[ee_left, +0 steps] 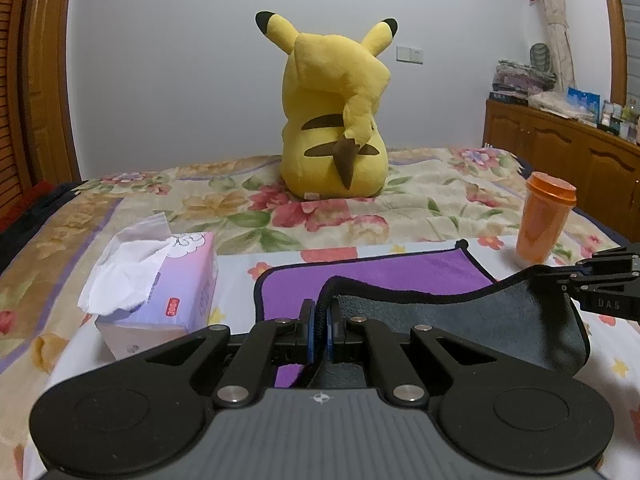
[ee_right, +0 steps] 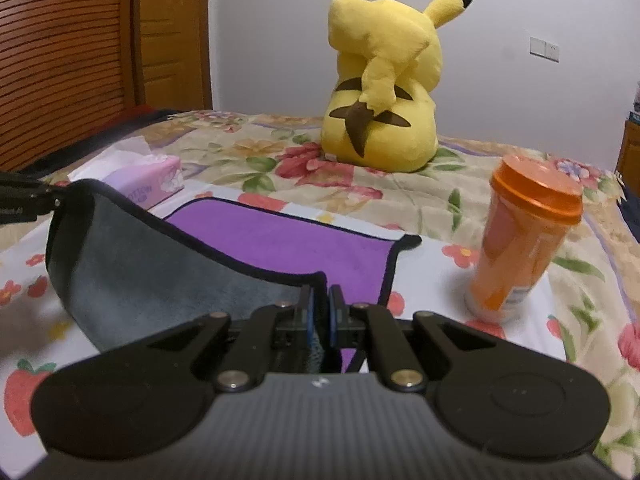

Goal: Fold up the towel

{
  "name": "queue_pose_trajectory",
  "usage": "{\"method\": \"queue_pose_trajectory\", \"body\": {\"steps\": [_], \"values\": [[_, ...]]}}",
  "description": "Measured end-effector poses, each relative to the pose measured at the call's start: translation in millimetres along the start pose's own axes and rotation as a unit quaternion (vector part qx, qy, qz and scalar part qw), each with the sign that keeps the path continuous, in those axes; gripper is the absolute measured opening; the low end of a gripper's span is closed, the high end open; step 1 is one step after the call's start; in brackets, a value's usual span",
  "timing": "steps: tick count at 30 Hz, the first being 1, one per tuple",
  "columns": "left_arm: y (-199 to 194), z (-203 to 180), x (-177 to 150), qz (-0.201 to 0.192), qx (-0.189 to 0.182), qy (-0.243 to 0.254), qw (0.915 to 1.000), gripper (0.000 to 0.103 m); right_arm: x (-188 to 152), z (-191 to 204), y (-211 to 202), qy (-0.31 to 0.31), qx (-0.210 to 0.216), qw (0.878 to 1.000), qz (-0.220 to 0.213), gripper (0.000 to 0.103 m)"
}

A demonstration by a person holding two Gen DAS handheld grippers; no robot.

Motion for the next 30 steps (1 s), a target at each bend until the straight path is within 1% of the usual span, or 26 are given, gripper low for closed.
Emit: {"method": "queue_pose_trajectory", "body": {"steps": [10, 17, 25, 30], "values": [[22, -1, 4, -0.007, -0.004, 0.024, 0.9997, 0.009, 1, -7, 13, -0.011, -0.006, 1.0, -0.002, 0.008], [37, 5, 10, -0.009, -0.002, 0.02, 0.9998, 0.009, 8, -13, 22, -0.015, -0.012, 1.0, -0.014, 0.008], [51, 7, 30, -0.031, -0.001, 0.015, 0.9994, 0.009, 21, -20, 25, -0.017, -0.019, 0.999, -0.036, 0.008], [55, 5, 37, -0.039, 0.0, 0.009, 0.9992, 0.009, 30, -27, 26, -0.015, -0.027, 0.998, -0.049, 0.008]]}}
Point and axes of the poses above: each gripper's, at about its wrist camera, not at the fingertips, and y roughly the way its jaws point, z to its left, x to its top, the point moved 2 cm from there along y, roughly the way its jaws point, and after that the axes turned 11 degrees about -z, right-handed, at the moved point
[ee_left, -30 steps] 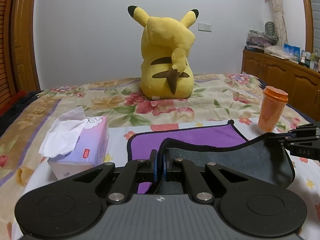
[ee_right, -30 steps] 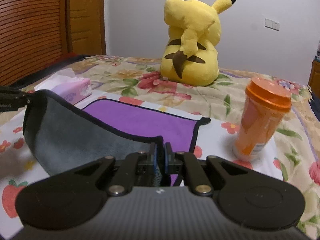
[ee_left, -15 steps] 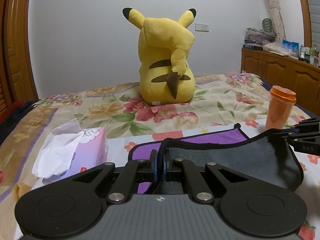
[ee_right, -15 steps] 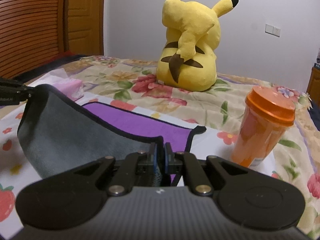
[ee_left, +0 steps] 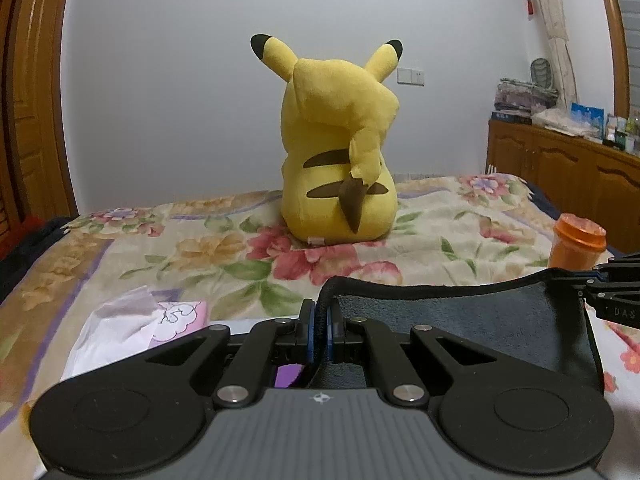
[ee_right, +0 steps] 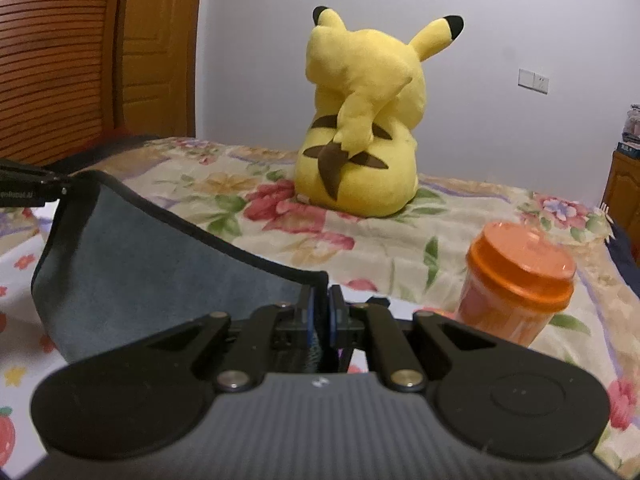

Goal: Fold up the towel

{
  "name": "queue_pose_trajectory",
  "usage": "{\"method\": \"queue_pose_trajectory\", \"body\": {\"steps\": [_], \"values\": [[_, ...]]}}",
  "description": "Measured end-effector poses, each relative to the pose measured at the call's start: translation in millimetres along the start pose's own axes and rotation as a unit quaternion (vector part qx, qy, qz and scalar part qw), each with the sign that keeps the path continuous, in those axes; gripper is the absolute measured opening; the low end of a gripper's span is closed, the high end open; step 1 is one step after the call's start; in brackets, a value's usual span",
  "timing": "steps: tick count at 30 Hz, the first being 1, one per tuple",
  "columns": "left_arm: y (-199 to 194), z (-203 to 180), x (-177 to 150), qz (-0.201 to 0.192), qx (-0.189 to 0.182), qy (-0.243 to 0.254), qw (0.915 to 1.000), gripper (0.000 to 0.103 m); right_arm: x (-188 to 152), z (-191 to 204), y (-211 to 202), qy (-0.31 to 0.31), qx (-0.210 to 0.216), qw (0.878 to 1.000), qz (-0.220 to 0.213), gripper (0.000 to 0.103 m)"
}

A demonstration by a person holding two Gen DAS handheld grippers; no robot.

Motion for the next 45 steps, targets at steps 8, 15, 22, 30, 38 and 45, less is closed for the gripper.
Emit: {"method": "queue_pose_trajectory", "body": {"steps": [8, 15, 22, 30, 38, 45], "values": [[9, 2, 5, -0.018, 0.024, 0.01, 0.9995, 0.009, 8, 1, 9, -0.004, -0.004, 1.0, -0.02, 0.008], [16, 8, 11, -0.031, 0.042, 0.015, 0.9985, 0.009, 8, 1, 18, 0.003, -0.015, 0.999, -0.035, 0.008], [33, 9, 3, -0.019, 0.046, 0.021, 0.9986, 0.009, 7, -2, 34, 0.004, -0.027, 0.999, -0.036, 0.008], [60, 11, -22, 0.013, 0.053, 0.017, 0.9984, 0.009, -11, -2, 59, -0.001, -0.033, 0.999, -0.01, 0.008], [76, 7, -47, 0.051, 0.049, 0.023, 0.9972, 0.01, -33, -2, 75, -0.001, -0.038, 0.999, 0.03, 0.008], [69, 6, -53, 0.062, 0.047, 0.023, 0.9967, 0.041, -37, 0, 69, -0.001, -0.05, 0.998, 0.041, 0.047]]}}
Point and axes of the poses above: each gripper's, at about its wrist camera, not at the fingertips, and y roughly the way its jaws point, z to its left, x to its top, the point moved 2 cm from there along y, roughly the way its jaws point, and after that the axes turned 11 degrees about -z, right-handed, at the moved point
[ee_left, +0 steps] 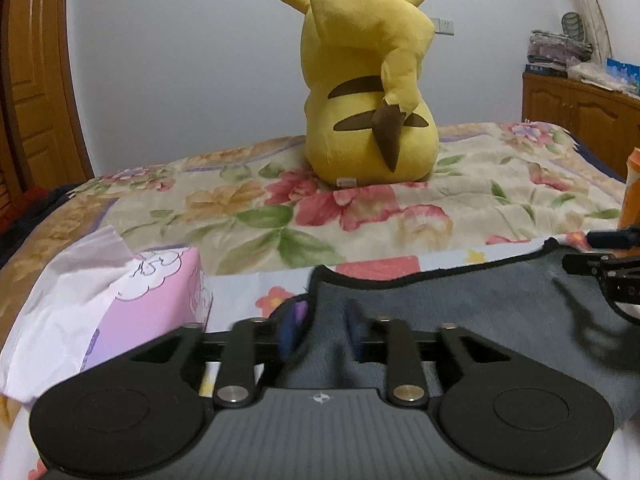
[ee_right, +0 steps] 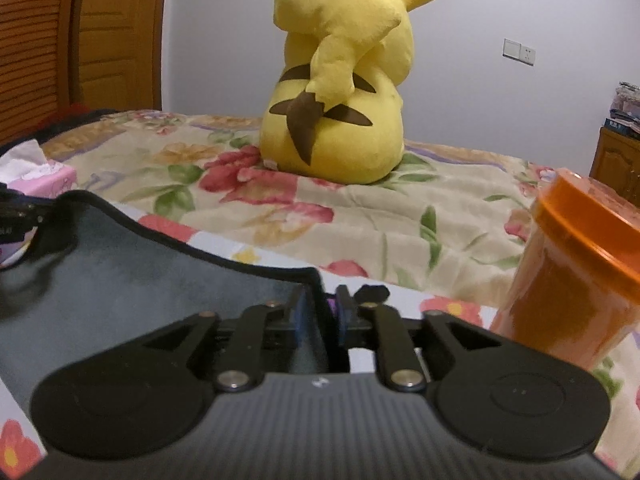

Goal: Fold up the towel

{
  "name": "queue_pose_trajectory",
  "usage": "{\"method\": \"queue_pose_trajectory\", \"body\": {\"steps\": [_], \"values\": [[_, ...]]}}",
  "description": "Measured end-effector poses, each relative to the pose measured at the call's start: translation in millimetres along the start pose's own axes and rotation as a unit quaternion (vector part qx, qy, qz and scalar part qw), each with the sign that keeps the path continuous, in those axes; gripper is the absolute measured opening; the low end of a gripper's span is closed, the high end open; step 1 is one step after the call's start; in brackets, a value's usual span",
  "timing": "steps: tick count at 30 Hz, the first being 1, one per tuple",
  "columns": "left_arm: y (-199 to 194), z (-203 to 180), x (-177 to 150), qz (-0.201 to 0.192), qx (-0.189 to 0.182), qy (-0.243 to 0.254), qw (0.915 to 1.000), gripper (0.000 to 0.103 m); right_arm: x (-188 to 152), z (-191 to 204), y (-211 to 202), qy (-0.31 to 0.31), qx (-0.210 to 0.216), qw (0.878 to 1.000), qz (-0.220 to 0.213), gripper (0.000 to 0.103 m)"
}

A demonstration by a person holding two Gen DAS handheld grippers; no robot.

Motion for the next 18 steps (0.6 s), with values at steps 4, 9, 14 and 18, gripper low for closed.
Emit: {"method": "queue_pose_trajectory", "body": {"steps": [4, 9, 14, 18], "values": [[-10, -1, -1, 0.005, -0.002, -0.007, 1.0, 0.044, 3, -2, -13, 0.003, 0.004, 1.0, -0.003, 0.057], [-36, -8, -1, 0.012, -0.009, -0.009, 0.9998, 0.057, 8, 1, -40, 0.015, 0.01, 1.0, 0.005, 0.057], [-67, -16, 2, 0.018, -0.018, -0.003, 0.9997, 0.059, 15, 8, -75, 0.024, 0.014, 1.0, 0.006, 0.057], [-93, -22, 5, 0.016, -0.022, 0.002, 0.9996, 0.062, 24, 15, -102, 0.021, 0.019, 1.0, -0.002, 0.057]]}}
Point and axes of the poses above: each gripper's, at about its wrist camera, not at the fingertips, and y roughly the way its jaws point, z to its left, x to its top, the point moved 2 cm from there along y, roughly the way its jaws point, and after that the axes turned 11 degrees about -z, right-handed, at the moved point
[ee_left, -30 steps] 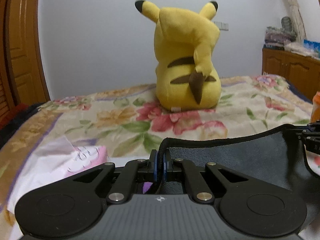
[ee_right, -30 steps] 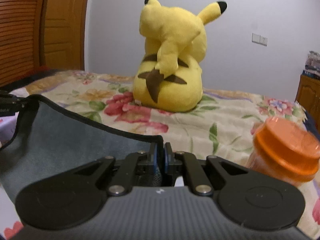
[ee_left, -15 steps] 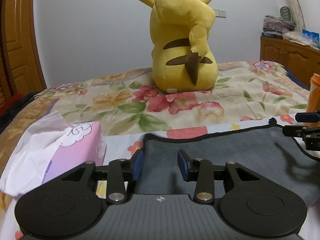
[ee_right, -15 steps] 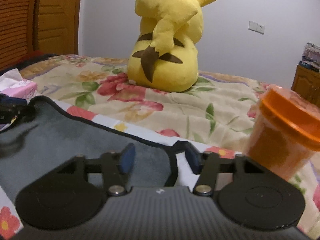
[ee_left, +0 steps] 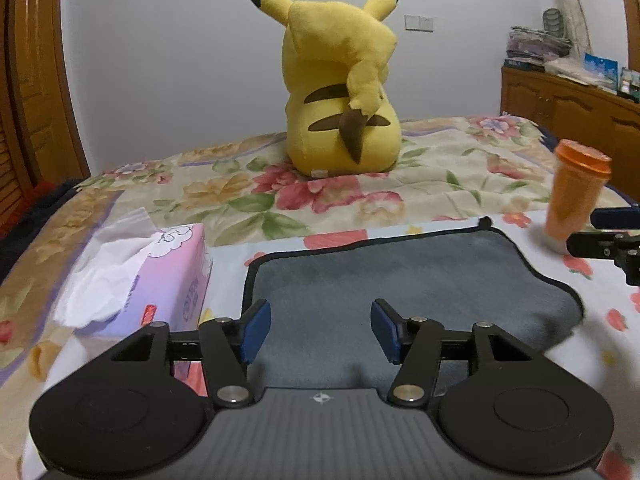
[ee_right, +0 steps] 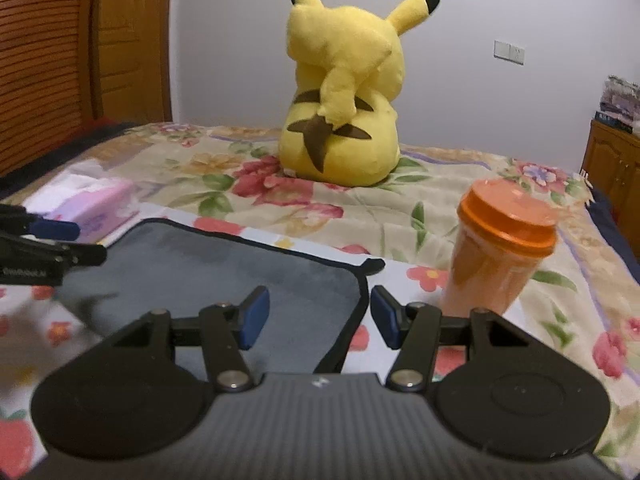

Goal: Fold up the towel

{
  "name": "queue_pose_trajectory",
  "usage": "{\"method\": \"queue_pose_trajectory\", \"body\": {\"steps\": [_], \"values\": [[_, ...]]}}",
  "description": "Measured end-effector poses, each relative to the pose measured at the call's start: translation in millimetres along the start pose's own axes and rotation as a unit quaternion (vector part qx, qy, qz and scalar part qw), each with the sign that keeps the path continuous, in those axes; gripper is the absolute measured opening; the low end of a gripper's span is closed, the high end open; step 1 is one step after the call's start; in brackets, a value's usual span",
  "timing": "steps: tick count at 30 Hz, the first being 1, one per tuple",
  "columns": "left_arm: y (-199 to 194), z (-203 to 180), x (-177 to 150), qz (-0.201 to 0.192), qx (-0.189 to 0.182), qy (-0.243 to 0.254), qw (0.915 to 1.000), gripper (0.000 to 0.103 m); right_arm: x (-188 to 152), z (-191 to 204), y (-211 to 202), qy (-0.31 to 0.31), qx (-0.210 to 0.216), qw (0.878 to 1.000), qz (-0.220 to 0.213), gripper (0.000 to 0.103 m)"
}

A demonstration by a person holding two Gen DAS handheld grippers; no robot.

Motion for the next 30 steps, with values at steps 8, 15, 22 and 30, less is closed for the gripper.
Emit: {"method": "queue_pose_trajectory", "body": {"steps": [8, 15, 22, 30], "values": [[-39, -6, 7, -0.006, 0.003, 0.008, 0.9999, 0.073, 12, 12, -36, 0.009, 0.003, 1.0, -0.008, 0.057], [-62, -11, 10, -0.015, 0.008, 0.008, 0.9998, 0.093, 13, 18, -57, 0.024, 0.0, 1.0, -0.014, 0.062], [-79, -17, 10, -0.025, 0.005, 0.004, 0.9997, 0.103, 6, 19, -71, 0.035, -0.007, 0.999, -0.013, 0.09], [-97, -25, 8, -0.018, -0.006, -0.01, 0.9998, 0.103, 8, 23, -85, 0.036, -0.017, 0.999, -0.018, 0.103]]}}
Point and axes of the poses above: each gripper's, at about its wrist camera, not at the fingertips, and y roughly the way its jaws point, z to its left, x to its top, the point moved 2 cm from there along y, roughly the way its jaws point, and after that the axes turned 11 degrees about -z, right-handed, at the moved point
